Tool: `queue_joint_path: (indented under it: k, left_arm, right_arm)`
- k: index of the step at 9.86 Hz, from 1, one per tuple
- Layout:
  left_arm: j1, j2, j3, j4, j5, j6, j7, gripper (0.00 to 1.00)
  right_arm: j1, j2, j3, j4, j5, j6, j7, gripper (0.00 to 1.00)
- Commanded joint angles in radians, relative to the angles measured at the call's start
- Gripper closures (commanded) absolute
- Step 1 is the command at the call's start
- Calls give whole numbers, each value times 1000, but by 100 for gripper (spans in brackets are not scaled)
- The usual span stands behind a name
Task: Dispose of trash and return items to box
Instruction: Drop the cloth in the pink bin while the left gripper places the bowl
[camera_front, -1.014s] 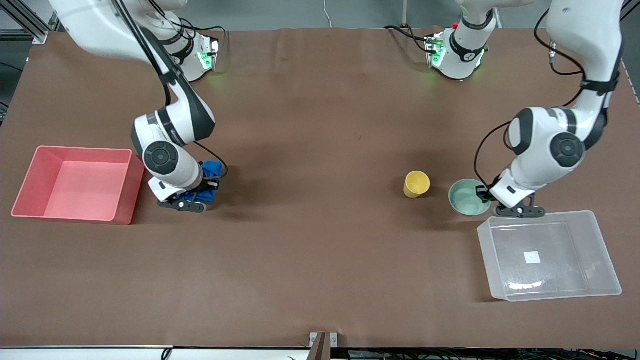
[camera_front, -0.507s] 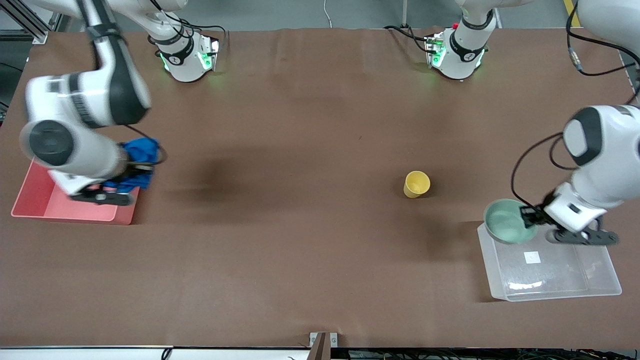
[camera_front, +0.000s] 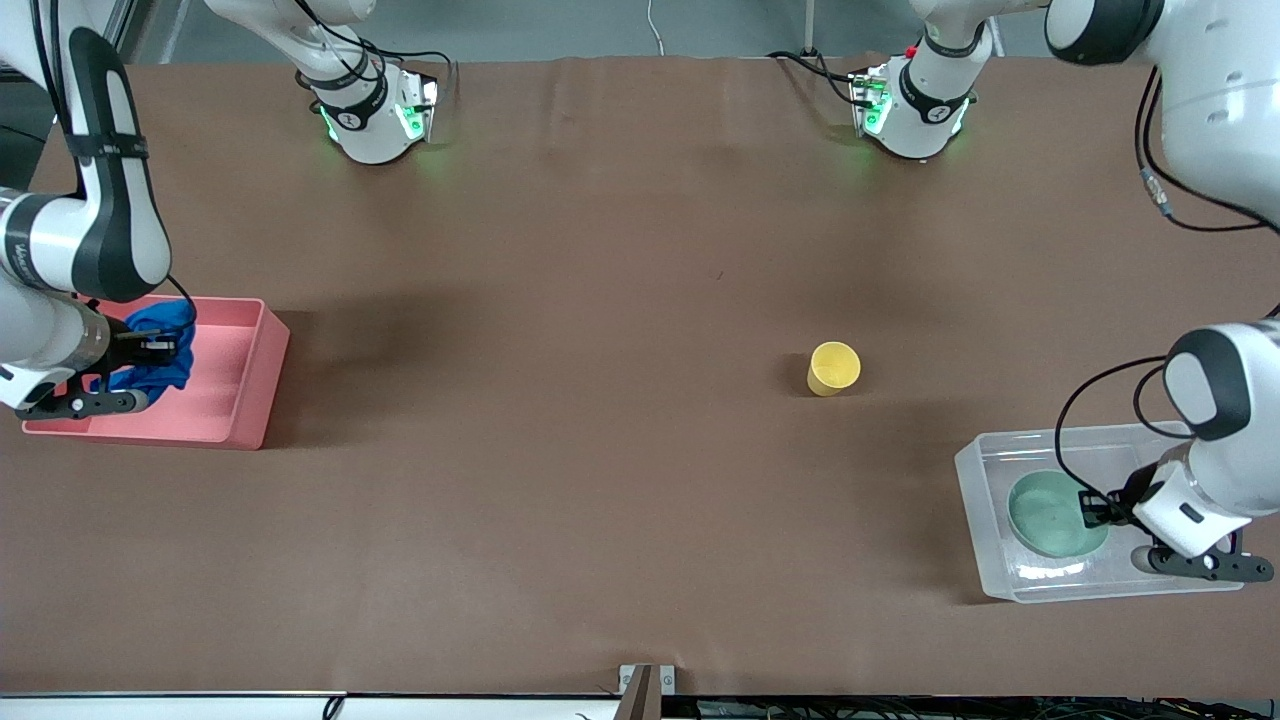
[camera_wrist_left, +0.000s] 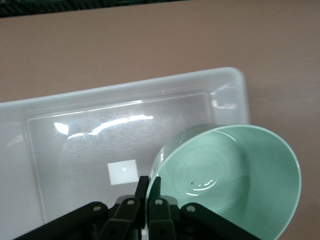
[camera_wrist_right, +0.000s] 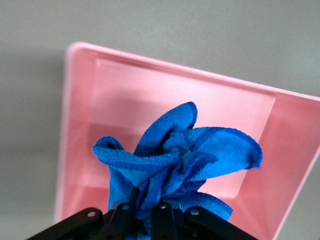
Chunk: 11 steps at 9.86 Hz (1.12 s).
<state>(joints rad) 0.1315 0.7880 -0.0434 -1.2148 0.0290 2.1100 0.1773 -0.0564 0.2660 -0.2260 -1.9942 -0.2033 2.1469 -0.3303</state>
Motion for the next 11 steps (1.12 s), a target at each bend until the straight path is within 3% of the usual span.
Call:
queue_joint_path:
  k: [1, 3, 5, 6, 7, 8, 9, 11]
  left_arm:
    - [19, 89, 13, 22, 11, 11, 16, 99]
    - [36, 125, 13, 8, 15, 18, 21, 95]
    - [53, 134, 11, -26, 17, 79, 18, 88]
    - [53, 120, 11, -43, 17, 83, 10, 66]
    - [48, 103, 8, -46, 17, 81, 5, 30]
    - [48, 68, 4, -48, 17, 73, 13, 13]
    - [45, 12, 0, -52, 19, 52, 17, 4]
    - [19, -154, -24, -68, 19, -89, 17, 0]
  right_arm:
    - [-23, 1, -13, -128, 1, 185, -44, 99]
    - [-43, 34, -15, -216, -1, 351, -49, 96]
    - [-59, 74, -19, -221, -1, 393, -56, 80]
    - [-63, 78, -19, -221, -1, 401, -56, 50]
    - [-62, 71, -19, -221, -1, 386, -55, 0]
    - [-60, 58, -19, -212, -1, 345, -52, 0]
    - [-51, 9, -16, -192, 1, 279, -41, 0]
    - [-25, -121, 19, -117, 12, 65, 117, 0]
